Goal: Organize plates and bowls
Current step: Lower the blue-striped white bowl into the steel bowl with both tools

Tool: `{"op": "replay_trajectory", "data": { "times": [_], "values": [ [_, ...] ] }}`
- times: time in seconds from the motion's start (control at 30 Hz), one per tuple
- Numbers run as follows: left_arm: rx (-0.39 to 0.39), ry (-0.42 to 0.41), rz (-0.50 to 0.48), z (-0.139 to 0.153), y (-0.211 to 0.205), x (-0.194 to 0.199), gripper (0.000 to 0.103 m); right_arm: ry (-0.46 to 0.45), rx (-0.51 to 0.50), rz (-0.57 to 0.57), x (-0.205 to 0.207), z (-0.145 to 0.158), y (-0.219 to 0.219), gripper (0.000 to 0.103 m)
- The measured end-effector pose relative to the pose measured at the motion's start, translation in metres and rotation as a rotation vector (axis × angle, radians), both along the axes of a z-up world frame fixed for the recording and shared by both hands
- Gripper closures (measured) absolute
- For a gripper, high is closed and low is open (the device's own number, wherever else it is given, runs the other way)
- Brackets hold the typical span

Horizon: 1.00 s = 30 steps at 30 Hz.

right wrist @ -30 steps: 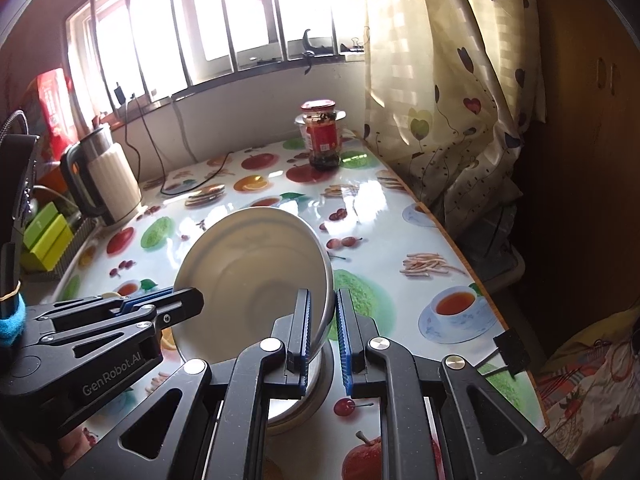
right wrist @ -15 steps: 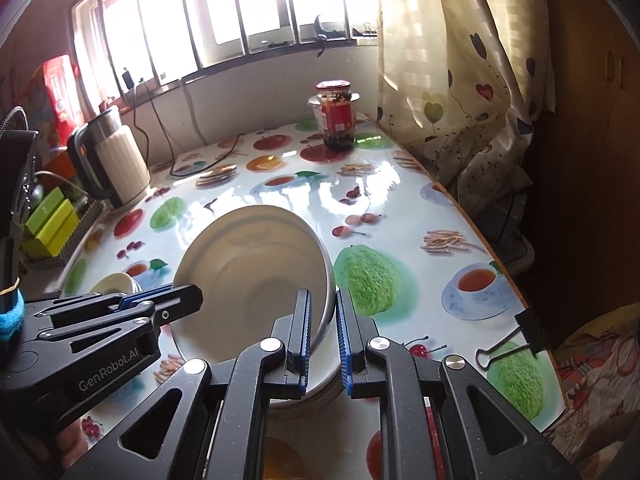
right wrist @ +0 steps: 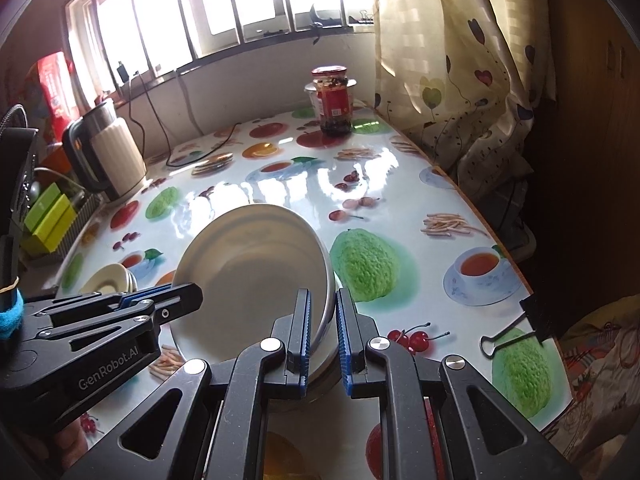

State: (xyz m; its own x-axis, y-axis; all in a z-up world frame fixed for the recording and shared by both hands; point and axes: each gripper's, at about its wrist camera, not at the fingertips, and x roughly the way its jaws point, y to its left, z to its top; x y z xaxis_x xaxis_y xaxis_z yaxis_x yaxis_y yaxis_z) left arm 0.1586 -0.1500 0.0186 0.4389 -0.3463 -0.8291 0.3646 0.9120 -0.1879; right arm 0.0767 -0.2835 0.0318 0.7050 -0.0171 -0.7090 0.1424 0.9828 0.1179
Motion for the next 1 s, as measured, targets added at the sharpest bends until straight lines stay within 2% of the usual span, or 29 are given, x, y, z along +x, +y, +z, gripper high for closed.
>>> {"op": "replay_trajectory", "data": {
  "times": [1.0],
  "values": [
    [-0.008,-0.01,0.007,0.0023,0.0025,0.0019,0.092,0.015,0.01,-0.012,0.0029,-0.0067,-0.0032,0.09]
  ]
}}
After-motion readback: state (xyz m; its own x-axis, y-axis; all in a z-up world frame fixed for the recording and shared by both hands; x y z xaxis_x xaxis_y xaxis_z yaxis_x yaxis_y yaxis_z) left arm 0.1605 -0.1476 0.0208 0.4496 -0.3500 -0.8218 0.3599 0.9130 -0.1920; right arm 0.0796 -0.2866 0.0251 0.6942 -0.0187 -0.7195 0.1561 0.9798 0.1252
